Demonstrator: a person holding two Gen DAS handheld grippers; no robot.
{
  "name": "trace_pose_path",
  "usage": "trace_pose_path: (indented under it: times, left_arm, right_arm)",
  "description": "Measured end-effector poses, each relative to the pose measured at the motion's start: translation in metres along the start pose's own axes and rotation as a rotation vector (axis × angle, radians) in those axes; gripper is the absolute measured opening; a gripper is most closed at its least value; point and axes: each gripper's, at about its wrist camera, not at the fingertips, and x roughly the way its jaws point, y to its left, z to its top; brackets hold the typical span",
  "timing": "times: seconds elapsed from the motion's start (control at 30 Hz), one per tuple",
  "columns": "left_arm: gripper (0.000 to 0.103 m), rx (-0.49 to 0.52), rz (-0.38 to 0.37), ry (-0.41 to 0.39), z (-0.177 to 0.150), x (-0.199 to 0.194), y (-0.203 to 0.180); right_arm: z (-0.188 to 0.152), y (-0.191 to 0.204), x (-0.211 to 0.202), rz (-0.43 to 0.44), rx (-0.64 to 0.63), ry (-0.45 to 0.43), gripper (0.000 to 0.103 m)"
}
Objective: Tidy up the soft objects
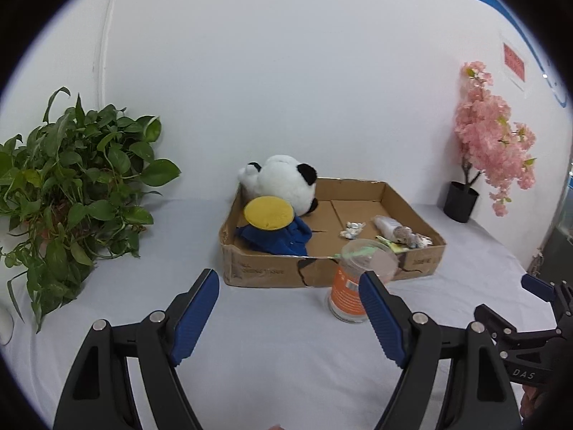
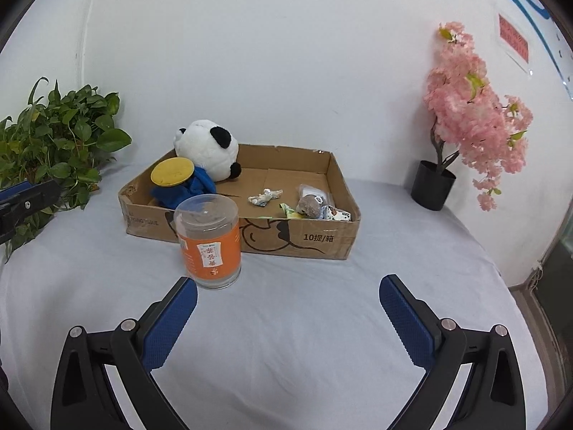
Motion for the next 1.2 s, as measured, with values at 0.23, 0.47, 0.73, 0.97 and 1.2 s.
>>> trace_pose_path:
  times: [0.23,0.47,0.73,0.97,1.2]
  left_arm:
    - [0.080,-0.032,-0.074,0.024,-0.016,-0.010,-0.002]
    - [0.081,-0.015,-0.075,0.041,-0.030,-0.013,-0.005]
    - [0.081,0.002,-0.029,0.054,-0.033,-0.005,-0.007]
    - [0.081,0.015,-0.008,0.082,-0.039,0.007,-0.010]
    - [0.081,0.021,0.011,0.089,-0.042,0.015,-0.011]
  right_arm:
    - [-0.010,0.012,-0.035,0.008,-0.046,-0.030,0.103]
    - [-0.016,0.012,-0.046,0.012,-0.056,-0.039,0.103]
    - [-0.023,0.013,-0.043,0.022,-0.051,-0.038,0.103]
    - [-0.032,0.012,-0.032,0.022,-0.050,-0.032,0.103]
    - [-0.038,0.015,-0.021,0.033,-0.015,-0.023,0.103]
